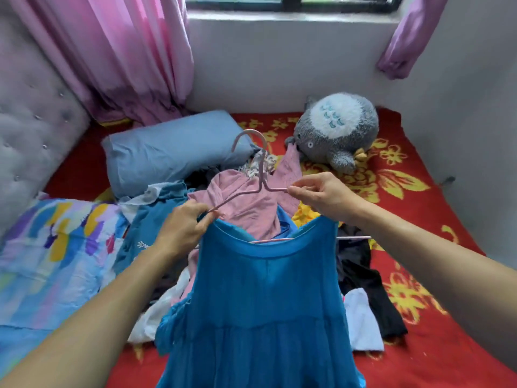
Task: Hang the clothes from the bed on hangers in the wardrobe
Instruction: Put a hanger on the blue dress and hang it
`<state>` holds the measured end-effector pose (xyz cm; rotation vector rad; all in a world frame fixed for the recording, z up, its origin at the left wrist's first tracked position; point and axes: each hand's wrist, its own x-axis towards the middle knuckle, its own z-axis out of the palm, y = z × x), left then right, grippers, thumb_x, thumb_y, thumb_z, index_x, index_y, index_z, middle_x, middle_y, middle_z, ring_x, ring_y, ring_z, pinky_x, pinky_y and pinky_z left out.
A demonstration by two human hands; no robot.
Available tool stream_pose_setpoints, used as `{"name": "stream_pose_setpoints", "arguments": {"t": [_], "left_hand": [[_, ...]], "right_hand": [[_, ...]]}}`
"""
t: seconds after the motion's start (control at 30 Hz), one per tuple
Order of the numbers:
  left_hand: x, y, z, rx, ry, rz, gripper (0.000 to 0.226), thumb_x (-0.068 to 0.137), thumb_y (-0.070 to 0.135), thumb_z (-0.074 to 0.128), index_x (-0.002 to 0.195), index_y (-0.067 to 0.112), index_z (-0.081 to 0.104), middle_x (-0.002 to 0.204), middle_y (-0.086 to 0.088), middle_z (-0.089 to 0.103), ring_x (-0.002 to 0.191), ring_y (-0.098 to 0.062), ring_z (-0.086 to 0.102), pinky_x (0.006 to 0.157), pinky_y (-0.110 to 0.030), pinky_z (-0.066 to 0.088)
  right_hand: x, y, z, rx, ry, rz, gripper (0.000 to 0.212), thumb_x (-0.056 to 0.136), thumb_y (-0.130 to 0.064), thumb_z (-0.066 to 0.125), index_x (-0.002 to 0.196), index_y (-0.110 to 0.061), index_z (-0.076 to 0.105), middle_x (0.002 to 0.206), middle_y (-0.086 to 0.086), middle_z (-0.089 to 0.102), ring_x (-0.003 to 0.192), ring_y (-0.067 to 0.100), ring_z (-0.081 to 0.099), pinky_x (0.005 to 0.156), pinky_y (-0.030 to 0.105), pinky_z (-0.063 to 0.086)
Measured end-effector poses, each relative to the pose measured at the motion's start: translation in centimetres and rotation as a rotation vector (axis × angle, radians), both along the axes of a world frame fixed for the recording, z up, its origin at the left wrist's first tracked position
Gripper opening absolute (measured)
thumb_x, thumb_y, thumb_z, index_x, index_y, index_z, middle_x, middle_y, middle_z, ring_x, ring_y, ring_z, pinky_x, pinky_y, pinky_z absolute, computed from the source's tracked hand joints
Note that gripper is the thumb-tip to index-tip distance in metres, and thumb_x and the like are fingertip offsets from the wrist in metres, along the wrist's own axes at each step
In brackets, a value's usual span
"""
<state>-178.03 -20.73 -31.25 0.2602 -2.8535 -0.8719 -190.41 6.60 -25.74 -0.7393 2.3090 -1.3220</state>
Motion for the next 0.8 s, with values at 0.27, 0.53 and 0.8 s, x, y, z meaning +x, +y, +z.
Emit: {"name": "stream_pose_setpoints", "arguments": {"t": [0.27, 0.53, 0.8], "left_hand": [[15.3, -0.9, 12.6, 0.229, 0.041, 0.203, 0.028, 0.076, 0.038, 0.076, 0.070, 0.011, 0.071, 0.052, 0.008, 0.055, 0.049, -0.002, 0.044, 0.051, -0.023, 0.036], [40.3, 6.0, 19.8, 0.115, 0.131, 0.686, 0.012, 0.080, 0.030, 0.076, 0.082, 0.019, 0.072, 0.072, 0.000, 0.070, 0.066, -0.009, 0.059, 0.065, -0.027, 0.046], [69.8, 12.7, 26.4, -0.101, 0.131, 1.365, 0.011, 0.085, 0.019, 0.070, 0.086, 0.008, 0.070, 0.082, -0.006, 0.069, 0.081, -0.025, 0.063, 0.073, -0.031, 0.049]], "right_hand": [[9.9, -2.4, 12.8, -0.044, -0.080, 0.384, 0.021, 0.095, -0.018, 0.060, 0.091, 0.000, 0.069, 0.057, -0.002, 0.047, 0.044, 0.007, 0.037, 0.041, 0.019, 0.028], [28.1, -3.3, 18.8, -0.113, -0.102, 0.783, 0.027, 0.092, -0.013, 0.062, 0.066, -0.006, 0.060, 0.046, -0.006, 0.043, 0.038, 0.007, 0.033, 0.039, 0.019, 0.025], [47.7, -5.1, 28.5, -0.178, -0.100, 1.120, 0.019, 0.092, -0.021, 0.062, 0.078, -0.008, 0.064, 0.045, -0.007, 0.039, 0.037, 0.008, 0.029, 0.040, 0.018, 0.022]]}}
